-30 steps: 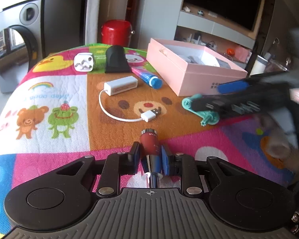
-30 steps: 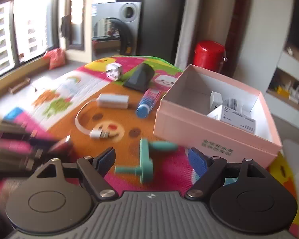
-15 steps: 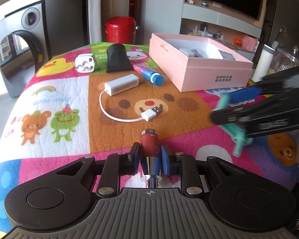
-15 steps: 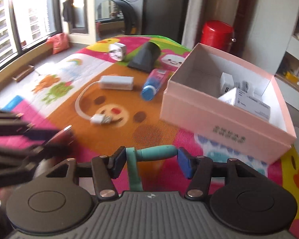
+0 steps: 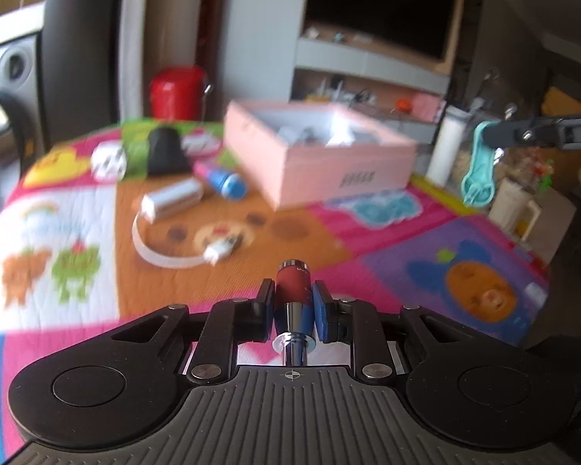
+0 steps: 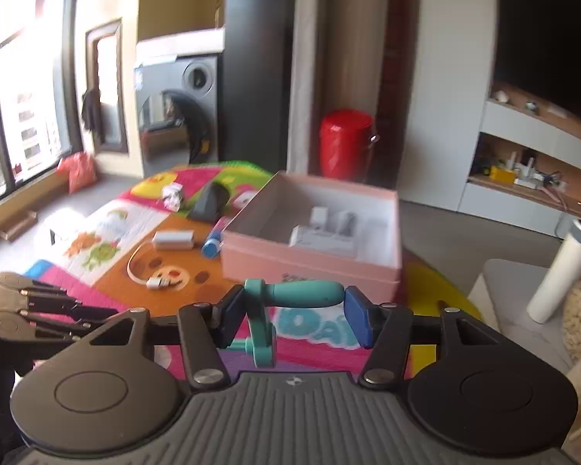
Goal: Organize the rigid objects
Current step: 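Carry both items over the pink box and release them inside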
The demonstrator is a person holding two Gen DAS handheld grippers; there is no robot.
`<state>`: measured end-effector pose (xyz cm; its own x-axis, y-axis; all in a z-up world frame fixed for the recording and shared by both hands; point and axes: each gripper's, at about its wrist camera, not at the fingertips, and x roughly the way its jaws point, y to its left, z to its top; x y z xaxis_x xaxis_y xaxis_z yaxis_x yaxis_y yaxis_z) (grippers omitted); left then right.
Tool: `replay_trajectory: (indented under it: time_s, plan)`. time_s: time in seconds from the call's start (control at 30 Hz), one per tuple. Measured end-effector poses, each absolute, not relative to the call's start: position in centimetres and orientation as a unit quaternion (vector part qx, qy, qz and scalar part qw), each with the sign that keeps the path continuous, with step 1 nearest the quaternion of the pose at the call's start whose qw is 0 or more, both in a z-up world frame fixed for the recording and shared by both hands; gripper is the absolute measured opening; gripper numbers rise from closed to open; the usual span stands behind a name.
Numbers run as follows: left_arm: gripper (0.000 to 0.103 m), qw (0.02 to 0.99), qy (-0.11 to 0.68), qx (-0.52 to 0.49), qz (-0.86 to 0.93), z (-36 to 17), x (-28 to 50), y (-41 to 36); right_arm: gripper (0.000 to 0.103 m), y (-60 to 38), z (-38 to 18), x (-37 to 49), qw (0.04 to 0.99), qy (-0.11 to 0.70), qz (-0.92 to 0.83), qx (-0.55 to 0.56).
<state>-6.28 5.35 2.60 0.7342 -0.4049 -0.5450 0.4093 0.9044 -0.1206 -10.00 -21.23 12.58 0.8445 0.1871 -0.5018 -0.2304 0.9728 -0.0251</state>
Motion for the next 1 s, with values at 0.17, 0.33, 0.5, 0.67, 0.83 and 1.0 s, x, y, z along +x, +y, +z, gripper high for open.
replay_trajectory:
  time_s: [0.17,0.33,0.5,0.67,0.83,1.0]
  plan:
    - [0.024,0.943,0.221,-0.003,-0.248,8.5,-4.3,4.0,0.055,-22.4,14.4,-10.1,0.967,0.233,0.094,-0.038]
    - [0.024,0.95,0.155,-0.027,-0.27,15.3,0.9,2.5,0.055,-22.8,19.0,-6.7,0.977,0.194,0.089,-0.028]
    - [0.024,0.95,0.149,-0.096,-0.257,17.8,7.9,1.2,0.058,-22.5,22.8,0.4,0.981,0.174,0.087,0.003]
    - [0.024,0.942,0.205,-0.088,-0.252,14.4,10.2,2.7,0.072,-22.2,21.2,3.7,0.974,0.205,0.1,0.014]
    - [0.024,0.941,0.257,-0.063,-0.209,9.8,9.9,6.3,0.076,-21.0,16.1,2.0,0.968,0.227,0.103,-0.026]
    - [0.024,0.926,0.325,-0.069,-0.179,5.7,10.4,9.6,0.076,-18.1,10.7,0.0,0.947,0.276,0.157,-0.051]
